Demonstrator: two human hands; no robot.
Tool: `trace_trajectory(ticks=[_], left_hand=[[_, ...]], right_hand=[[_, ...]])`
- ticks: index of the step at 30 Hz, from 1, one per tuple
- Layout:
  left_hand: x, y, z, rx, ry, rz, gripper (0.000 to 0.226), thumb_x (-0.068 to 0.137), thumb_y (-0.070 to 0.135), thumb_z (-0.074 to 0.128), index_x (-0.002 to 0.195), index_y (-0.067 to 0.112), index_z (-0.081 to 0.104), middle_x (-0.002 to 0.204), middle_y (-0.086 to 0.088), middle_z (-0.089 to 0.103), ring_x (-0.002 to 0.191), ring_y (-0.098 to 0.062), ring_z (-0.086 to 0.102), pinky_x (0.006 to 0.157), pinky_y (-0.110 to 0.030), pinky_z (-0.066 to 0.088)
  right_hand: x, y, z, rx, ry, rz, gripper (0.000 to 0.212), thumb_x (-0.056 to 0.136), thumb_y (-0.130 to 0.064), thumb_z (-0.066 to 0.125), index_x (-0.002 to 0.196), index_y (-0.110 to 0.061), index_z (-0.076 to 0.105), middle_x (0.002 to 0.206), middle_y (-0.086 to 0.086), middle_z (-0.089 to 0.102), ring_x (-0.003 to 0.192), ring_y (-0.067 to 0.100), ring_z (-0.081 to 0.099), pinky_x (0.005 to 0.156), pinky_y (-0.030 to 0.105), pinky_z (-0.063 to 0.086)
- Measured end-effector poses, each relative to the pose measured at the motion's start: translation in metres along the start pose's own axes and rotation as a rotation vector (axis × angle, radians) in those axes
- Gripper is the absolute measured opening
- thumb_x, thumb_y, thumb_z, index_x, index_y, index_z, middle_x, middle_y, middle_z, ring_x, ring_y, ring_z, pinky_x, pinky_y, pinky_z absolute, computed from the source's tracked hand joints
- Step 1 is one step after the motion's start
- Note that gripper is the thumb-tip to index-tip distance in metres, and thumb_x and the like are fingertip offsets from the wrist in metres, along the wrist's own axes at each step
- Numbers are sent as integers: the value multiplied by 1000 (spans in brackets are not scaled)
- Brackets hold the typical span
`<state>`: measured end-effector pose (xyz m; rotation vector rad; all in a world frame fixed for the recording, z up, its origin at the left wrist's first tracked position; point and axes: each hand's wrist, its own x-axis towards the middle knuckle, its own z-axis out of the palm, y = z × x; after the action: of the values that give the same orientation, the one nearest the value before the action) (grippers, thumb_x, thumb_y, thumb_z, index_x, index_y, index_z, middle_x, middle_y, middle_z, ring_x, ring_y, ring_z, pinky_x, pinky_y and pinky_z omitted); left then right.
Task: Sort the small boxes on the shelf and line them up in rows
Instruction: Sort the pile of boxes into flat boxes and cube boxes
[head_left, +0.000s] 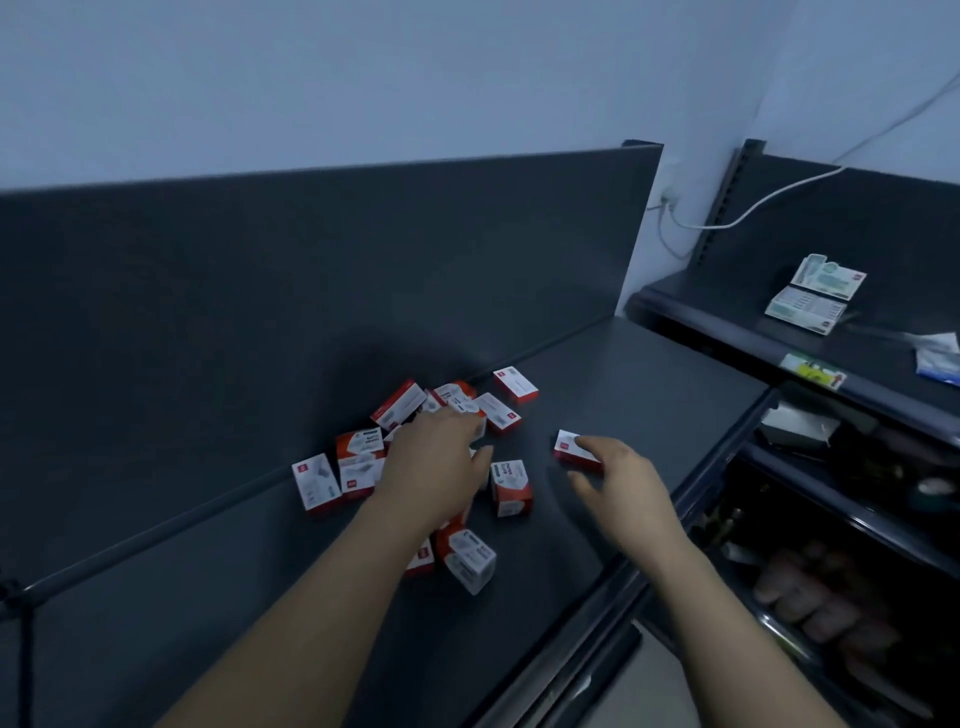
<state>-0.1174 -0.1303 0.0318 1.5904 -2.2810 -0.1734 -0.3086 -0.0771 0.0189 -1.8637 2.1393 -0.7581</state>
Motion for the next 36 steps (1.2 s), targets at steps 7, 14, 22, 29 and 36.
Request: trace_trajectory(ticks=[7,14,22,29,36], left_hand=[[58,4,31,72,-35,-58,31,90,43,54,111,21,63,111,1,61,107,-19,55,85,-33,48],[104,6,58,183,-160,-122,54,83,57,56,126,24,55,125,1,56,119,-21,42,96,-37,37],[126,14,71,202,-205,-151,69,75,65,60,131,26,50,129,4,52,122,-19,38,100,-35,30],[125,16,70,161,-245,-182,70,73,56,67,134,29,47,130,3,51,123,-22,33,105,-37,28],[105,24,64,-54,-105,-284,70,69,44,75,133,30,48,122,2,54,124,-21,33,101,-31,30]], right_hand=[[55,41,10,-32,-128,-29,45,84,-27,66,126,-19,57,126,-1,57,115,19,52,91,27,41],[105,69,20,5,-273,-90,26,80,-29,65,103,-16,62,100,-1,60,95,17,55,74,26,43],[146,80,29,88,-314,-179,51,80,-28,72,127,-23,54,122,-7,56,112,10,49,94,23,41],[158,90,34,46,-327,-227,42,77,-39,72,115,-25,61,111,-6,53,105,11,47,88,25,43],[157,79,24,244,-267,-266,24,75,-29,75,92,-32,58,98,-14,48,81,-1,52,63,11,38]])
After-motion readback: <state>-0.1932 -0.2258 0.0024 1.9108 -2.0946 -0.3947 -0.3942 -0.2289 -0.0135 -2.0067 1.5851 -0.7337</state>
